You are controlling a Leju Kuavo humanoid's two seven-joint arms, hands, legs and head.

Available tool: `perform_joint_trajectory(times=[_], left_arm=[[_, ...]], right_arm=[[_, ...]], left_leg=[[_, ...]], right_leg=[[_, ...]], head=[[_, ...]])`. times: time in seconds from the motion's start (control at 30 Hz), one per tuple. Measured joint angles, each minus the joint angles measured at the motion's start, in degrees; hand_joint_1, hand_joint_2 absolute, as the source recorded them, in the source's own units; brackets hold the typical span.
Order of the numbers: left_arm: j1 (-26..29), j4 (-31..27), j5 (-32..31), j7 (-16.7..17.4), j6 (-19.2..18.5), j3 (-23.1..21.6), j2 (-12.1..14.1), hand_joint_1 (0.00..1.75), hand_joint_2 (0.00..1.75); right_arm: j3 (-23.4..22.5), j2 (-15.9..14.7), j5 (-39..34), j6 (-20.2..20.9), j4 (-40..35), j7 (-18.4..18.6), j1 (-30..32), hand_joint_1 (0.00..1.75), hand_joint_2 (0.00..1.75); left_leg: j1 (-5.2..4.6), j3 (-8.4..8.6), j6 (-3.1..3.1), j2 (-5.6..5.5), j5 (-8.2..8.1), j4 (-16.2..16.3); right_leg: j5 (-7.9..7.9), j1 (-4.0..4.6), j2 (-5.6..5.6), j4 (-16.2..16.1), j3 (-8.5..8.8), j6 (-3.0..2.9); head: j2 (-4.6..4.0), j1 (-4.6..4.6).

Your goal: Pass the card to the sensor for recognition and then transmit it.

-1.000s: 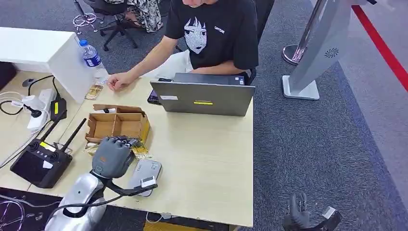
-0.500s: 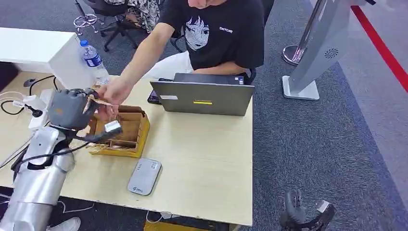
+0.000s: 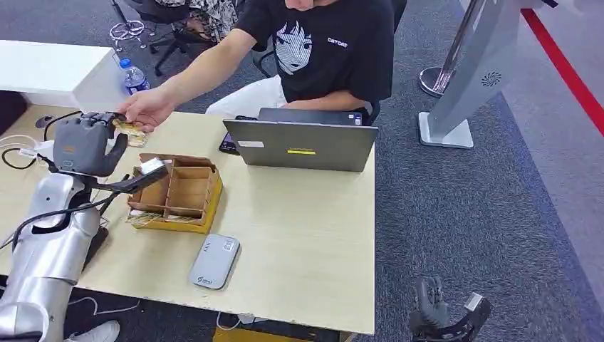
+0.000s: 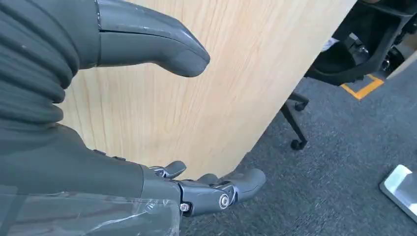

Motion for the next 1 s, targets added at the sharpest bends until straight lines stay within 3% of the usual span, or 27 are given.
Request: perform_joint_trajectory(times=[0.33,0.47,0.67,1.0], left_arm=[[10.78,-11.24,5.35,-3.80,-0.66,0.13,-1.97,0.00,1.75],[18.71,-18.70,1.69,-4.37,-1.23,-0.11,-3.80,0.00,1.75],[30.18,-25.90,-5.66,-2.43,-0.48,-4.02,-6.56,0.00,1.75],[34.77,-24.96,-13.99,3.72,0.11,-9.29,-8.76,0.00,1.75]], right_arm=[[-0.09,-0.04,-1.84,0.15,0.04,-1.12,0.77,0.00,1.75],[-0.50,-0.52,-3.04,0.72,0.00,-1.79,1.67,0.00,1.75],[-1.84,-1.16,-3.93,1.03,-0.31,-2.40,2.92,0.00,1.75],[-3.30,-1.62,-3.76,1.11,-0.59,-2.40,3.29,0.00,1.75]], left_leg=[[0.00,-0.05,-0.01,0.09,-0.07,0.00],[-0.01,-0.05,0.02,0.17,-0.13,0.00],[-0.03,-0.07,0.12,0.20,-0.24,0.00],[-0.02,-0.07,0.13,0.19,-0.23,0.00]], right_leg=[[-0.01,0.00,0.13,-0.02,-0.12,0.01],[-0.05,-0.01,0.22,-0.05,-0.14,0.05],[-0.09,-0.02,0.22,-0.12,-0.15,0.10],[-0.07,-0.01,0.20,-0.11,-0.14,0.09]], head=[[0.00,-0.02],[0.00,-0.02],[0.00,-0.02],[0.00,-0.02]])
